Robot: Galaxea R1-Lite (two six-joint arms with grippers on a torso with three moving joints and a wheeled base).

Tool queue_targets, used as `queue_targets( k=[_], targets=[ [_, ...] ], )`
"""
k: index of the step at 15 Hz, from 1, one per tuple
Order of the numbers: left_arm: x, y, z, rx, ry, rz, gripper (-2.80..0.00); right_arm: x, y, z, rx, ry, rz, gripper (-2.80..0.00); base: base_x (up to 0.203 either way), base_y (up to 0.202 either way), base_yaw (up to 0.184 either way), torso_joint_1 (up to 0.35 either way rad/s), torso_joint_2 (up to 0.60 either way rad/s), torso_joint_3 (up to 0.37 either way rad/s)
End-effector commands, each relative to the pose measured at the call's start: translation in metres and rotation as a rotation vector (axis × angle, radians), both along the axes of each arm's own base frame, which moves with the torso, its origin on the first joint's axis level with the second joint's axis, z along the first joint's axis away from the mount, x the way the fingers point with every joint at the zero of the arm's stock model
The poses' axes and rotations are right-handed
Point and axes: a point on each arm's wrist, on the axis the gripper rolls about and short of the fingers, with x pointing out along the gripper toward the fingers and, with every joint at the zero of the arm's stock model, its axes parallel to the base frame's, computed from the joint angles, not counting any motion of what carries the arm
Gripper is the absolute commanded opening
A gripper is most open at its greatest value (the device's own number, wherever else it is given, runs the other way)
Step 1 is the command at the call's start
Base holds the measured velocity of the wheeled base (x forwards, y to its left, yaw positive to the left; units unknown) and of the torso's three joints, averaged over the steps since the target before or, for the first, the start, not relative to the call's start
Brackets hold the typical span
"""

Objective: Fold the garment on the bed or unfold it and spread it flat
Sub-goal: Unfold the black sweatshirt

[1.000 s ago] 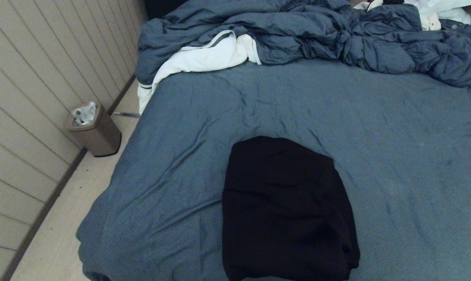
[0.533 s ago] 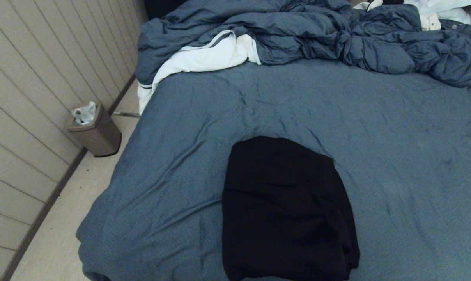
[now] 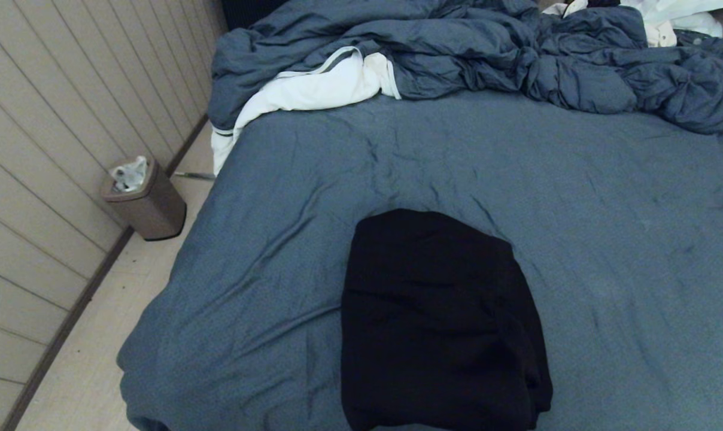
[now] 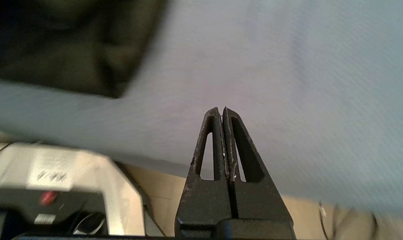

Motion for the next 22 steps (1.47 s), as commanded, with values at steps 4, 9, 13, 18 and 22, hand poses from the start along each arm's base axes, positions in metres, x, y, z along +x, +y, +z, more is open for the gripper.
queue_targets(
  k=[4, 9, 13, 18, 22],
  targets=[
    [0.0, 0.0, -0.001, -0.007, 0.009, 0.003, -2.8, -0.014, -0.001, -0.004, -0.001, -0.149, 0.052, -2.8, 0.0, 0.0, 0.0, 0.0, 0.0, 0.0],
    [0.0, 0.0, -0.001, -0.04, 0.003, 0.01, -2.8, -0.021, -0.001, -0.006, 0.075, -0.238, -0.025, -2.8, 0.0, 0.0, 0.0, 0.0, 0.0, 0.0],
    [0.0, 0.001, -0.001, -0.074, -0.002, 0.021, -2.8, -0.021, -0.001, -0.006, 0.082, -0.238, -0.027, -2.8, 0.0, 0.0, 0.0, 0.0, 0.0, 0.0],
    [0.0, 0.0, 0.0, -0.085, -0.003, 0.022, -2.8, -0.021, -0.001, -0.006, 0.083, -0.239, -0.027, -2.8, 0.0, 0.0, 0.0, 0.0, 0.0, 0.0],
    [0.0, 0.0, -0.001, -0.08, -0.003, 0.022, -2.8, -0.021, -0.001, -0.006, 0.081, -0.238, -0.024, -2.8, 0.0, 0.0, 0.0, 0.0, 0.0, 0.0]
  ],
)
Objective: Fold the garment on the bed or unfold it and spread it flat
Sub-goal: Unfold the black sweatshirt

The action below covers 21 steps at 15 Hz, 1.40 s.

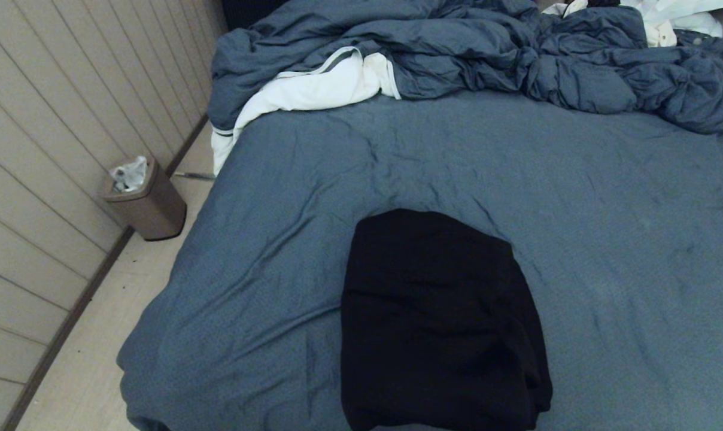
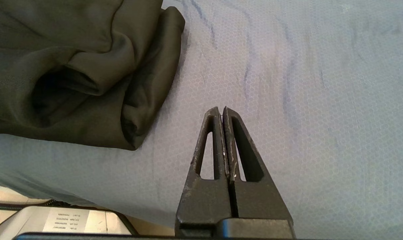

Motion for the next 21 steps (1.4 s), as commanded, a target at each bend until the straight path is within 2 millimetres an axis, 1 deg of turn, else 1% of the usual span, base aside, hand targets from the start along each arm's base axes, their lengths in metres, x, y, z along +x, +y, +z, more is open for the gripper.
queue_targets(
  k=[1, 2, 3, 4, 5, 6, 8, 9, 10, 11, 12, 13, 14, 15, 16, 17, 18, 19, 20, 21],
  targets=[
    [0.0, 0.0, 0.0, 0.012, 0.009, 0.002, -2.8, 0.0, 0.0, 0.0, -0.001, 0.002, 0.001, -2.8, 0.0, 0.0, 0.0, 0.0, 0.0, 0.0],
    [0.0, 0.0, 0.0, 0.051, 0.033, 0.0, -2.8, 0.0, 0.0, 0.0, -0.003, 0.002, 0.003, -2.8, 0.0, 0.0, 0.0, 0.0, 0.0, 0.0],
    [-0.001, 0.0, 0.005, 0.077, 0.055, -0.004, -2.8, 0.0, 0.0, 0.0, -0.006, 0.002, 0.006, -2.8, 0.0, 0.0, 0.0, 0.0, 0.0, 0.0],
    [-0.002, 0.0, 0.022, 0.086, 0.058, -0.005, -2.8, 0.0, 0.0, 0.0, -0.01, 0.001, 0.009, -2.8, 0.0, 0.0, 0.0, 0.0, 0.0, 0.0],
    [0.0, 0.0, 0.042, 0.082, 0.068, -0.008, -2.8, 0.0, 0.0, 0.0, -0.018, -0.001, 0.008, -2.8, 0.0, 0.0, 0.0, 0.0, 0.0, 0.0],
    [0.007, 0.0, 0.068, 0.063, 0.088, -0.012, -2.8, 0.0, 0.0, 0.001, -0.021, 0.004, 0.008, -2.8, 0.0, 0.0, 0.0, 0.0, 0.0, 0.0],
    [0.03, -0.001, 0.119, 0.024, 0.112, -0.042, -2.8, -0.001, 0.0, 0.001, -0.023, 0.016, 0.005, -2.8, 0.0, 0.0, 0.0, 0.0, 0.0, 0.0],
    [0.046, -0.001, 0.138, 0.01, 0.134, -0.07, -2.8, -0.002, 0.0, 0.003, -0.024, 0.036, 0.006, -2.8, 0.0, 0.0, 0.0, 0.0, 0.0, 0.0],
    [0.063, -0.002, 0.151, -0.003, 0.167, -0.095, -2.8, -0.005, 0.0, 0.014, -0.021, 0.035, 0.007, -2.8, 0.0, 0.0, 0.0, 0.0, 0.0, 0.0],
    [0.081, -0.003, 0.162, -0.019, 0.199, -0.119, -2.8, -0.006, 0.0, 0.03, -0.013, 0.047, 0.011, -2.8, 0.0, 0.0, 0.0, 0.0, 0.0, 0.0],
    [0.097, -0.004, 0.172, -0.044, 0.223, -0.149, -2.8, -0.003, 0.0, 0.048, 0.008, 0.073, 0.016, -2.8, 0.0, 0.0, 0.0, 0.0, 0.0, 0.0],
    [0.112, -0.009, 0.185, -0.081, 0.233, -0.197, -2.8, 0.003, 0.0, 0.071, 0.041, 0.094, 0.022, -2.8, 0.0, 0.0, 0.0, 0.0, 0.0, 0.0],
    [0.122, -0.017, 0.191, -0.106, 0.25, -0.254, -2.8, 0.011, 0.001, 0.093, 0.078, 0.114, 0.028, -2.8, 0.0, 0.0, 0.0, 0.0, 0.0, 0.0],
    [0.131, -0.027, 0.194, -0.11, 0.278, -0.29, -2.8, 0.024, 0.001, 0.119, 0.126, 0.135, 0.032, -2.8, 0.0, 0.0, 0.0, 0.0, 0.0, 0.0],
    [0.14, -0.042, 0.193, -0.095, 0.308, -0.308, -2.8, 0.04, 0.002, 0.146, 0.181, 0.147, 0.036, -2.8, 0.0, 0.0, 0.0, 0.0, 0.0, 0.0],
    [0.149, -0.059, 0.192, -0.078, 0.332, -0.309, -2.8, 0.059, 0.003, 0.166, 0.23, 0.172, 0.037, -2.8, 0.0, 0.0, 0.0, 0.0, 0.0, 0.0],
    [0.158, -0.083, 0.191, -0.061, 0.354, -0.317, -2.8, 0.081, 0.004, 0.18, 0.27, 0.215, 0.033, -2.8, 0.0, 0.0, 0.0, 0.0, 0.0, 0.0],
    [0.17, -0.11, 0.186, -0.037, 0.388, -0.321, -2.8, 0.104, 0.005, 0.187, 0.3, 0.277, 0.024, -2.8, 0.0, 0.0, 0.0, 0.0, 0.0, 0.0],
    [0.18, -0.135, 0.182, -0.015, 0.412, -0.33, -2.8, 0.128, 0.007, 0.188, 0.322, 0.351, 0.011, -2.8, 0.0, 0.0, 0.0, 0.0, 0.0, 0.0],
    [0.189, -0.161, 0.177, 0.002, 0.428, -0.345, -2.8, 0.149, 0.008, 0.184, 0.34, 0.423, -0.007, -2.8, 0.0, 0.0, 0.0, 0.0, 0.0, 0.0]
  ],
)
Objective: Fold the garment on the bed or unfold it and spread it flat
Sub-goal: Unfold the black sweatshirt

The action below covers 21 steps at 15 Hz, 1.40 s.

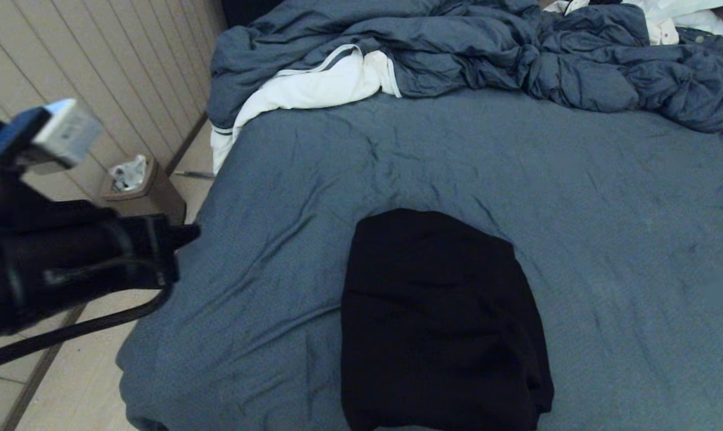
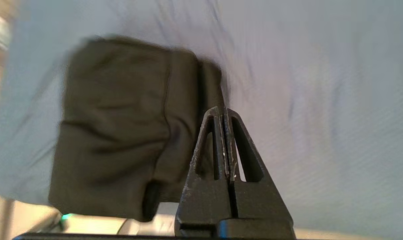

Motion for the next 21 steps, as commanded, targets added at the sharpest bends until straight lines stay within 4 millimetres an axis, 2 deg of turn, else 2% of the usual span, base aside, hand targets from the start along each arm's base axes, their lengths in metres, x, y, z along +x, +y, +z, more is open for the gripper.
queue_targets(
  k=[1, 2, 5, 7, 9, 11, 12, 16, 19, 21],
  targets=[
    [0.026, -0.06, -0.025, 0.094, 0.075, -0.052, -2.8, 0.06, 0.003, -0.014, 0.009, 0.198, -0.007, -2.8, 0.0, 0.0, 0.0, 0.0, 0.0, 0.0],
    [0.028, -0.086, -0.022, 0.083, 0.057, -0.088, -2.8, 0.069, 0.003, -0.02, 0.025, 0.245, -0.007, -2.8, 0.0, 0.0, 0.0, 0.0, 0.0, 0.0],
    [0.023, -0.145, 0.003, 0.004, -0.012, -0.189, -2.8, 0.07, 0.003, -0.031, 0.044, 0.294, 0.03, -2.8, 0.0, 0.0, 0.0, 0.0, 0.0, 0.0],
    [0.015, -0.184, -0.011, 0.033, 0.006, -0.261, -2.8, 0.072, 0.003, -0.035, 0.042, 0.308, 0.028, -2.8, 0.0, 0.0, 0.0, 0.0, 0.0, 0.0],
    [0.001, -0.218, -0.039, 0.103, 0.035, -0.335, -2.8, 0.072, -0.002, -0.031, 0.048, 0.291, -0.003, -2.8, 0.0, 0.0, 0.0, 0.0, 0.0, 0.0],
    [-0.004, -0.237, -0.059, 0.165, 0.042, -0.372, -2.8, 0.071, -0.011, -0.02, 0.058, 0.243, -0.057, -2.8, 0.0, 0.0, 0.0, 0.0, 0.0, 0.0],
    [-0.003, -0.244, -0.068, 0.185, 0.051, -0.378, 0.0, 0.07, -0.015, -0.013, 0.063, 0.219, -0.077, -2.8, 0.0, 0.0, 0.0, 0.0, 0.0, 0.0],
    [-0.005, -0.262, -0.097, 0.244, 0.08, -0.391, 0.0, 0.069, -0.031, 0.002, 0.087, 0.159, -0.113, -2.8, 0.0, 0.0, 0.0, 0.0, 0.0, 0.0],
    [-0.005, -0.277, -0.121, 0.313, 0.045, -0.314, 0.0, 0.069, -0.04, 0.004, 0.111, 0.149, -0.107, -2.8, 0.0, 0.0, 0.0, 0.0, 0.0, 0.0],
    [-0.006, -0.283, -0.127, 0.329, 0.032, -0.321, 0.0, 0.07, -0.043, 0.003, 0.111, 0.156, -0.119, -2.8, 0.0, 0.0, 0.0, 0.0, 0.0, 0.0]
  ],
)
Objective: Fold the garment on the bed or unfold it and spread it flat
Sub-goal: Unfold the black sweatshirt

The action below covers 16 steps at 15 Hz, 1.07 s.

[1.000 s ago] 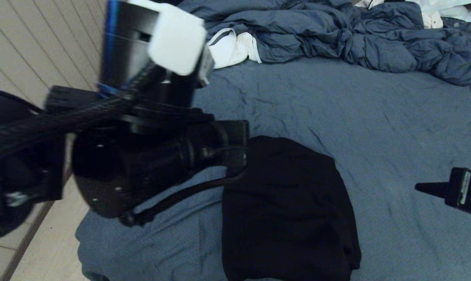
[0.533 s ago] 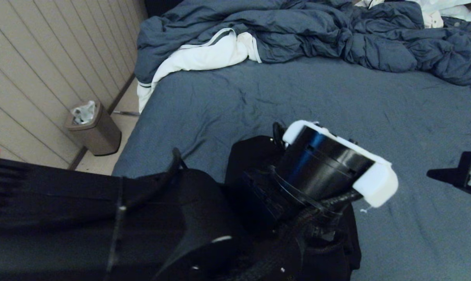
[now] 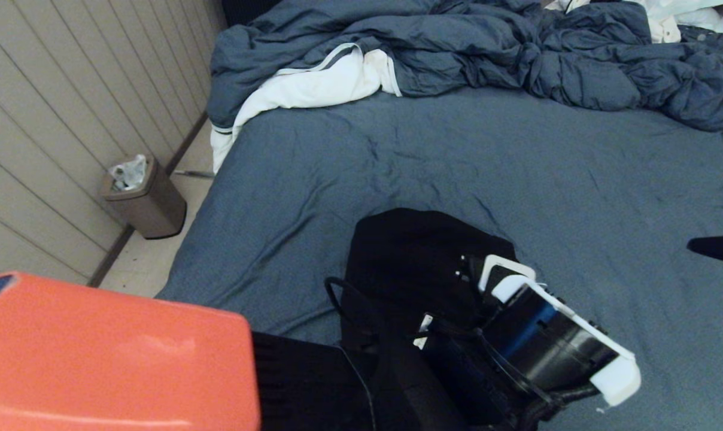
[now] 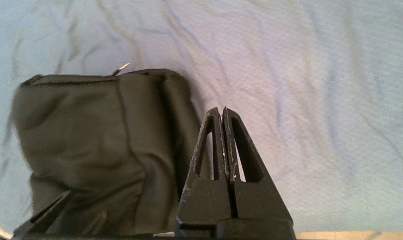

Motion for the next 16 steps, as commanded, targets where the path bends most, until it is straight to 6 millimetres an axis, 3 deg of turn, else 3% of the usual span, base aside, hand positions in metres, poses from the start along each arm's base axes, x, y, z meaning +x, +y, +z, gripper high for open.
queue_targets(
  k=[1, 6, 12, 16],
  targets=[
    [0.001, -0.006, -0.014, 0.033, -0.004, 0.004, 0.0, 0.0, -0.003, -0.001, 0.001, 0.006, -0.011, -2.8, 0.0, 0.0, 0.0, 0.0, 0.0, 0.0],
    [-0.005, -0.015, -0.038, 0.108, -0.028, -0.012, 0.0, 0.0, -0.003, -0.004, 0.015, 0.011, 0.018, -2.8, 0.0, 0.0, 0.0, 0.0, 0.0, 0.0],
    [-0.006, -0.01, -0.06, 0.154, -0.015, -0.009, 0.0, -0.003, -0.001, -0.003, 0.012, 0.004, 0.023, -2.8, 0.0, 0.0, 0.0, 0.0, 0.0, 0.0],
    [0.011, -0.003, -0.079, 0.182, -0.014, 0.046, 0.0, -0.008, 0.001, 0.0, 0.007, -0.015, 0.027, -2.8, 0.0, 0.0, 0.0, 0.0, 0.0, 0.0]
  ],
)
